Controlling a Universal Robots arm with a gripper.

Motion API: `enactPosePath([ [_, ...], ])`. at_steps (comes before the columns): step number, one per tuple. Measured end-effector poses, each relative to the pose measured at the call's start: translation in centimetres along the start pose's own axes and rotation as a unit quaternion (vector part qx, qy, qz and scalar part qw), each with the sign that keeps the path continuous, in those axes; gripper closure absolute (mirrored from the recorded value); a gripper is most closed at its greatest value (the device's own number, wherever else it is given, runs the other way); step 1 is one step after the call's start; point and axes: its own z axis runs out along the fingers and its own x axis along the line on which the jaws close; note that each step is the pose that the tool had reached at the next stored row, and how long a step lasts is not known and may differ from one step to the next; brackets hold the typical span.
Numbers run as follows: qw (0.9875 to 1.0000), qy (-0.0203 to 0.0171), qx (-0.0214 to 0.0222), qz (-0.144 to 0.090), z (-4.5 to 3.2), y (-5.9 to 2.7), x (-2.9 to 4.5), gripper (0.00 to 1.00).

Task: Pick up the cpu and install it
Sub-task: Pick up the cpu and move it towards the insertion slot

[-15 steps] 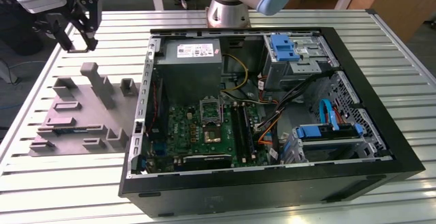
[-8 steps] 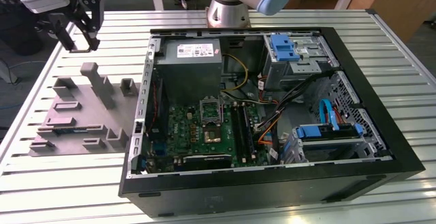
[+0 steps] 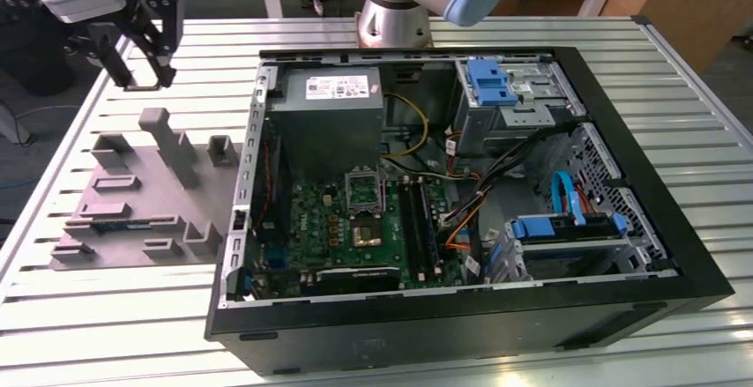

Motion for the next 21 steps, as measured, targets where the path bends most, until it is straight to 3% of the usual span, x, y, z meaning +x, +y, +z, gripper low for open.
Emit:
enactPosePath([
  [21,1.0000,0.0000,0.0000,0.000,0.01,0.02,-0.69,0.53],
])
